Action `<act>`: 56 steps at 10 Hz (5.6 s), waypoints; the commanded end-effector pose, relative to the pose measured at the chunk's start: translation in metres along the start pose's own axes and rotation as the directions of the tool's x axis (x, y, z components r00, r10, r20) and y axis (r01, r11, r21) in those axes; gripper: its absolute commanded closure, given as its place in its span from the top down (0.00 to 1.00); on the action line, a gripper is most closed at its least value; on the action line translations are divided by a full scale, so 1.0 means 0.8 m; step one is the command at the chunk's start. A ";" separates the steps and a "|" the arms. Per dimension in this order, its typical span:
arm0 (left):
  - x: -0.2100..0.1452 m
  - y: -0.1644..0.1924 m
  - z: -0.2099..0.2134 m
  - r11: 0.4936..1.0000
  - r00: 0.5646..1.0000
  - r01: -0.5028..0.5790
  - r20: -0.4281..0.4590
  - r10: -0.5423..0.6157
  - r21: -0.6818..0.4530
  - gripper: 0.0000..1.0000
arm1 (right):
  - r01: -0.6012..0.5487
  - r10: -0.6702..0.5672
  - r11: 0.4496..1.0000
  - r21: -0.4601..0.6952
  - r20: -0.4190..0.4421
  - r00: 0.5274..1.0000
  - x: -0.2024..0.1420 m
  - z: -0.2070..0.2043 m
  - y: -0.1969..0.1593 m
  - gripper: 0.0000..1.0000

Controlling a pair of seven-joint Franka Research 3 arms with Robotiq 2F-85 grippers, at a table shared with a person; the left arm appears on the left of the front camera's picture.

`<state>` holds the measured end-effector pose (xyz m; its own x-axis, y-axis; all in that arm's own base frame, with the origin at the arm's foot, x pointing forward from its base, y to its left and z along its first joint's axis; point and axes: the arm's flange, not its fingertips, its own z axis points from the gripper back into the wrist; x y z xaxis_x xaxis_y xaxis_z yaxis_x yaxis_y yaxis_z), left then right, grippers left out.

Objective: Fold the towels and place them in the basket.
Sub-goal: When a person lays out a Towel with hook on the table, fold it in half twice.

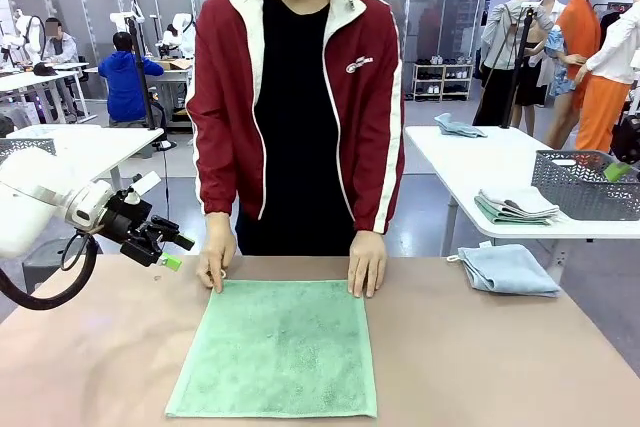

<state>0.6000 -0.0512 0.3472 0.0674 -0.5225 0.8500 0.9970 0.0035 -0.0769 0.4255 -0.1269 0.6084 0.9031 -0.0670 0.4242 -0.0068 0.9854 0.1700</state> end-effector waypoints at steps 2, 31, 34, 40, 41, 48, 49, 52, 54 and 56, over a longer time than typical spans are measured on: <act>0.000 -0.001 0.000 1.000 1.000 0.003 -0.001 -0.003 -0.004 1.00 | 0.016 -0.016 1.000 -0.005 0.010 1.000 0.004 0.000 0.001 0.53; 0.266 -0.285 -0.114 0.954 0.565 0.218 -0.824 0.048 0.205 1.00 | -0.909 0.988 0.118 0.399 -0.141 0.066 -0.263 -0.045 0.312 1.00; 0.267 -0.296 -0.112 0.957 0.589 0.220 -0.807 0.026 0.191 1.00 | -0.902 0.983 0.153 0.404 -0.156 0.098 -0.269 -0.044 0.320 1.00; 0.222 -0.333 -0.095 0.973 0.594 0.175 -0.804 0.017 0.150 1.00 | -0.921 0.997 0.034 0.387 -0.072 0.007 -0.321 -0.049 0.350 1.00; 0.205 -0.340 -0.090 0.972 0.598 0.174 -0.801 0.022 0.156 1.00 | -0.923 0.999 0.014 0.385 -0.049 -0.005 -0.334 -0.052 0.361 1.00; 0.133 -0.353 -0.146 0.983 0.638 0.122 -0.770 0.027 0.136 1.00 | -0.878 0.997 0.061 0.474 -0.062 0.036 -0.368 -0.199 0.429 1.00; 0.129 -0.356 -0.159 0.982 0.635 0.122 -0.772 0.033 0.143 1.00 | -0.884 0.996 0.077 0.461 -0.072 0.049 -0.376 -0.216 0.433 1.00; 0.103 -0.354 -0.192 0.986 0.601 0.101 -0.798 0.043 0.130 1.00 | -0.929 0.996 0.062 0.365 -0.084 0.033 -0.391 -0.247 0.430 1.00; 0.097 -0.358 -0.198 0.988 0.598 0.108 -0.801 0.020 0.106 1.00 | -0.932 0.998 0.028 0.362 -0.068 0.003 -0.394 -0.257 0.429 1.00; 0.114 -0.341 -0.200 0.992 0.585 0.089 -0.810 0.022 0.091 1.00 | -0.916 0.998 0.038 0.399 -0.064 0.014 -0.343 -0.238 0.476 1.00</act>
<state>0.3284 -0.2359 0.3615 0.0304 -0.9970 0.0714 0.9983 0.0339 0.0474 0.2594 0.2981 0.3842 0.0230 0.9932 0.1139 -0.9988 0.0278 -0.0406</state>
